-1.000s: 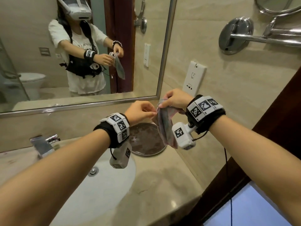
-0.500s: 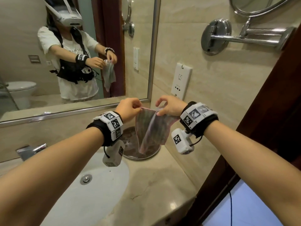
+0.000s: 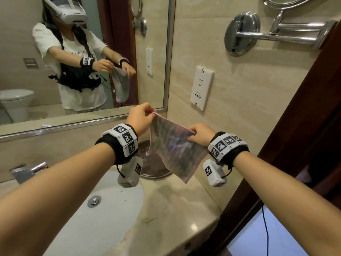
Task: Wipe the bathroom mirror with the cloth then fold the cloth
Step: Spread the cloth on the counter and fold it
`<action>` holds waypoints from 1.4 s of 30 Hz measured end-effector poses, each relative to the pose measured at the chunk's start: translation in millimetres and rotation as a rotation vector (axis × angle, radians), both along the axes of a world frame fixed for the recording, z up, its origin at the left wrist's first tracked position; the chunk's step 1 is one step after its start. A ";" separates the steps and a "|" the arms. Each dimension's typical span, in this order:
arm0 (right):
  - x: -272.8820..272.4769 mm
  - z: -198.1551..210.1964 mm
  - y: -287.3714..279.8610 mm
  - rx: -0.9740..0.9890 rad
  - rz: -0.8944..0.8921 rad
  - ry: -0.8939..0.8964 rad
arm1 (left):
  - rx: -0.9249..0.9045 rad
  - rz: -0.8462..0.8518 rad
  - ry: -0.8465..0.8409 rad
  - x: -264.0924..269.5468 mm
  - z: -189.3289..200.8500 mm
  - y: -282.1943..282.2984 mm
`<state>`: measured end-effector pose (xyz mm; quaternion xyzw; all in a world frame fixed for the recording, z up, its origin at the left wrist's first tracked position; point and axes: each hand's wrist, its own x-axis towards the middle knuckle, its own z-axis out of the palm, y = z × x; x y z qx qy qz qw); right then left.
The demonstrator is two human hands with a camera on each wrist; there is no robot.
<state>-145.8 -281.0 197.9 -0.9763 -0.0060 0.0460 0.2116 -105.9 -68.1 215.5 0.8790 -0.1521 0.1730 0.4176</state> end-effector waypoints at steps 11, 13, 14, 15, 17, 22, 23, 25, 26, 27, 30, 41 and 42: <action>32.5 -47.0 -23.0 0.019 -0.174 0.042 | 0.019 0.095 0.129 21.4 -47.0 10.6; 38.2 -49.3 -20.2 0.032 -0.188 -0.027 | 0.014 0.114 0.142 27.2 -54.6 15.5; 40.4 -48.7 -18.3 0.045 -0.210 -0.108 | 0.001 0.131 0.141 29.7 -57.1 17.5; 41.5 -47.4 -16.3 0.064 -0.225 -0.200 | -0.029 0.152 0.144 31.8 -58.5 19.0; 42.1 -46.5 -13.3 0.086 -0.238 -0.325 | -0.111 0.184 0.147 33.8 -61.1 20.9; 23.1 -82.5 -15.5 -0.021 -0.204 -0.284 | 0.096 0.075 0.184 22.8 -96.5 30.0; 14.4 -98.0 -18.8 -0.088 -0.187 -0.225 | 0.187 0.007 0.214 16.8 -107.4 33.0; -3.7 -130.2 -27.8 -0.181 -0.132 -0.101 | 0.393 -0.149 0.305 4.4 -127.8 39.9; -12.1 -146.2 -31.6 -0.193 -0.095 -0.047 | 0.482 -0.212 0.355 -2.9 -136.9 42.6; -22.0 -159.2 -33.2 -0.184 -0.048 -0.012 | 0.551 -0.251 0.398 -10.2 -145.7 44.9; -54.8 -190.0 -31.5 -0.056 0.068 0.085 | 0.623 -0.297 0.474 -32.8 -170.3 47.1; -127.1 -255.2 -25.0 0.156 0.063 0.205 | 0.716 -0.496 0.657 -62.8 -233.5 58.3; -124.0 -256.3 -25.7 0.163 0.034 0.192 | 0.692 -0.479 0.647 -59.1 -234.4 56.9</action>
